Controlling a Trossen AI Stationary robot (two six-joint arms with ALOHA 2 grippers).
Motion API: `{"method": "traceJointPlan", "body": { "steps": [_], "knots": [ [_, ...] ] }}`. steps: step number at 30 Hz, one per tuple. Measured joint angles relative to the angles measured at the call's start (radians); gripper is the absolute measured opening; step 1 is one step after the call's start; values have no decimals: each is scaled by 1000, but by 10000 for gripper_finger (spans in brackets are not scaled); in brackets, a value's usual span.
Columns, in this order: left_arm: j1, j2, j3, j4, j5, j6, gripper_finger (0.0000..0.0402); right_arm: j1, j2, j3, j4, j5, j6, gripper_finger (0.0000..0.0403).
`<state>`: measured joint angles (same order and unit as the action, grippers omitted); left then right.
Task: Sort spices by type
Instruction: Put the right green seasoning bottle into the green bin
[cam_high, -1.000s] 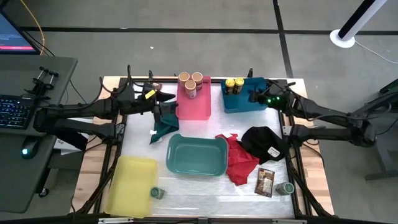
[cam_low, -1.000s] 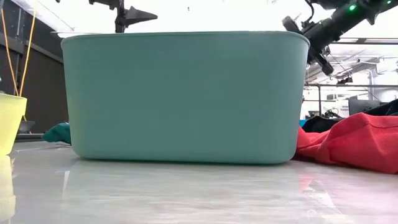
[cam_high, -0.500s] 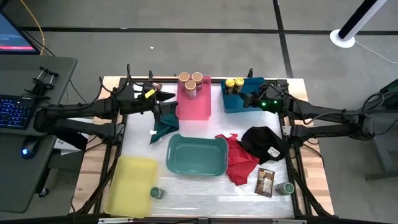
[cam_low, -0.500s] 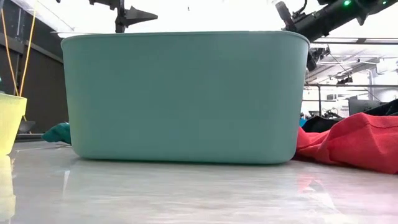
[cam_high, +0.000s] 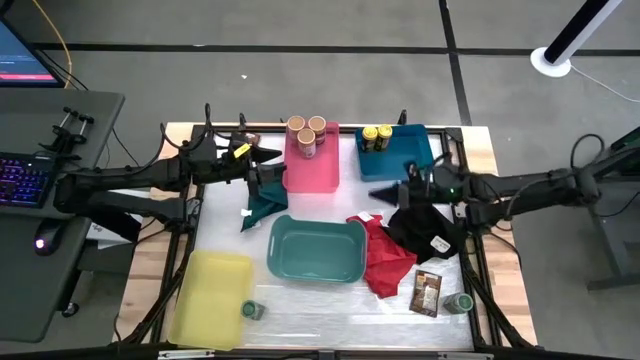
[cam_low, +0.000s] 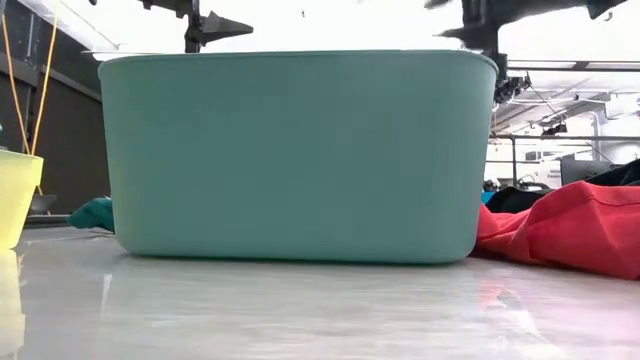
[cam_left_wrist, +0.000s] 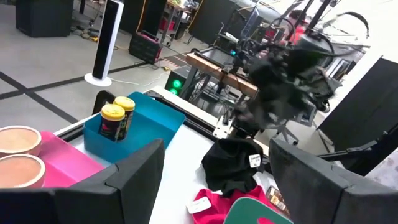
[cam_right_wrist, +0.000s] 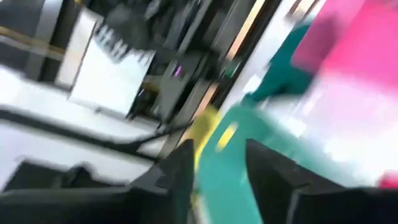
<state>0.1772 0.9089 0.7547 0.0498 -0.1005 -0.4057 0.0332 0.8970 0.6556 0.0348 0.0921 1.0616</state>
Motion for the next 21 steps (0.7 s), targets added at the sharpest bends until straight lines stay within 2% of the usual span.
{"method": "traceJointPlan", "body": {
  "steps": [2,5,10,13,17,21],
  "knots": [
    [0,0,0,0,0,0,275,78,0,0,-9,0,71,157],
    [0,0,0,0,0,1,275,177,2,28,-138,-19,185,183],
    [0,0,0,0,0,26,275,267,65,146,-383,-114,269,191],
    [0,0,0,0,0,43,275,280,149,280,-563,-227,230,191],
    [3,0,0,1,0,51,275,294,308,511,-980,-377,103,191],
    [16,0,0,0,1,51,275,344,448,676,-1339,-406,28,191]
  ]
}}
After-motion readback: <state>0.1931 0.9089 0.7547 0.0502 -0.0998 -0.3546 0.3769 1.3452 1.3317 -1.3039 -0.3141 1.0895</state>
